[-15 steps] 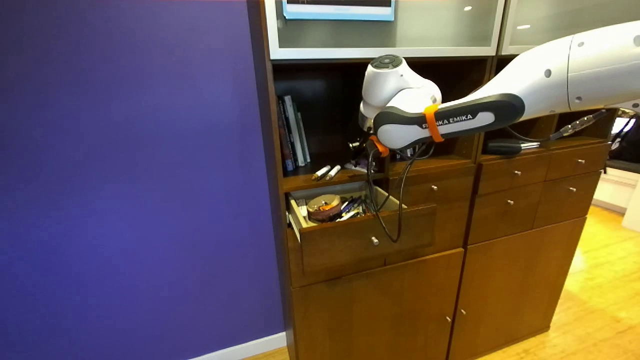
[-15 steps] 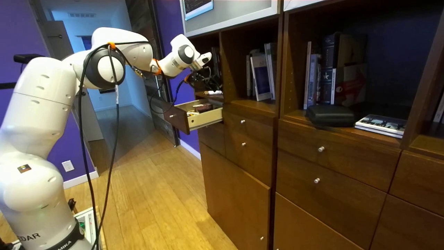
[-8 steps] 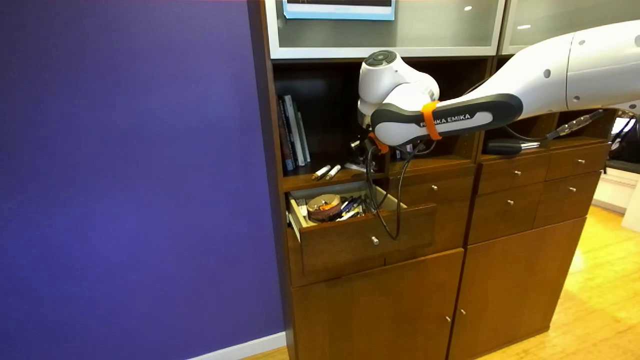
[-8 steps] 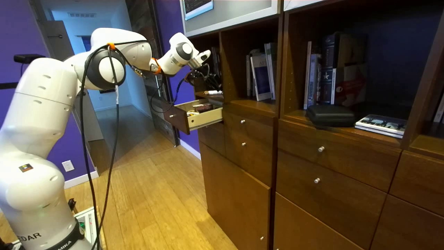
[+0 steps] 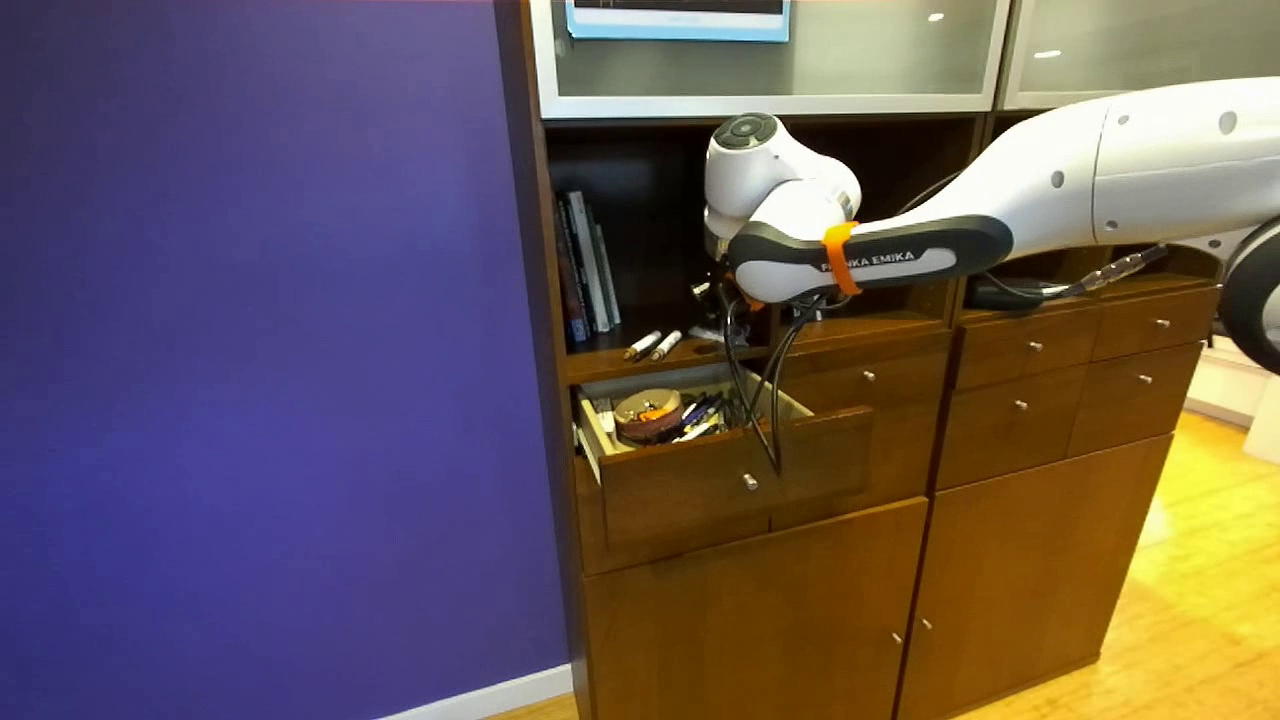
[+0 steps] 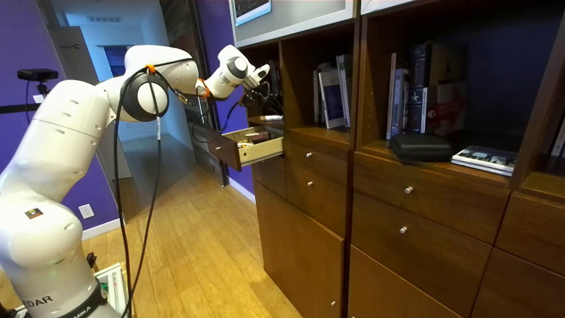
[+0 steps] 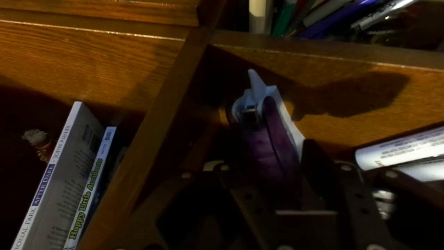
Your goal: Remove the plastic bag from the shelf on the left and put it in the open drawer
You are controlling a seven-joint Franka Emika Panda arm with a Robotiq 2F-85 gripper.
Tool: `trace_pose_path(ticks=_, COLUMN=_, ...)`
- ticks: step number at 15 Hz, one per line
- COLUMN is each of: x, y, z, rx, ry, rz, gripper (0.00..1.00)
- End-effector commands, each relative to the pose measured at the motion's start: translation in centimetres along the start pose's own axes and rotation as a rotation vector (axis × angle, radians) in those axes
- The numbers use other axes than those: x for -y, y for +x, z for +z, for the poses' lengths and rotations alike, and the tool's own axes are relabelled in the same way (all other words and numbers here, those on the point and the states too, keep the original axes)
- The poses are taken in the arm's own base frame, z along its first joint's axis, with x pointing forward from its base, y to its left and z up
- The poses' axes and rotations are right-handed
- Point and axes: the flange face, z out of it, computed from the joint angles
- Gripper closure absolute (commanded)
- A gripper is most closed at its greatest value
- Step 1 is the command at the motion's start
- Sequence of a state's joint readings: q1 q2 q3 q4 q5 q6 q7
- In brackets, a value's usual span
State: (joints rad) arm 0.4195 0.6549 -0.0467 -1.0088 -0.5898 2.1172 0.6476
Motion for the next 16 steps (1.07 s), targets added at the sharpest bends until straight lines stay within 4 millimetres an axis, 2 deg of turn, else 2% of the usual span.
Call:
trace_pose_path(ticks=1, x=-0.2, y=0.8, z=1.0, rx=-0.027, ry=-0.038, rz=-0.021, gripper=0.47)
trace_pose_path(ticks=4, x=-0.4, y=0.8, z=2.2, rx=-0.029, ry=-0.031, rz=-0.048, gripper=0.49)
trace_pose_path(ticks=8, x=0.4, y=0.5, z=3.0, rx=-0.018, ry=0.027, rz=-0.067, gripper=0.29)
trace_pose_path(ticks=11, x=0.9, y=0.5, z=2.6, rx=-0.007, ry=0.077, rz=-0.068, gripper=0.26)
trace_pose_path(ticks=12, x=1.0, y=0.6, z=2.1, rx=-0.004, ry=0.096, rz=-0.066, gripper=0.29)
trace_pose_path(ticks=15, x=1.0, y=0.9, z=1.3, rx=0.005, ry=0.126, rz=-0.046, gripper=0.26)
trace_pose_path(ticks=16, x=0.9, y=1.0, z=1.3, rx=0.008, ry=0.132, rz=-0.036, gripper=0.27)
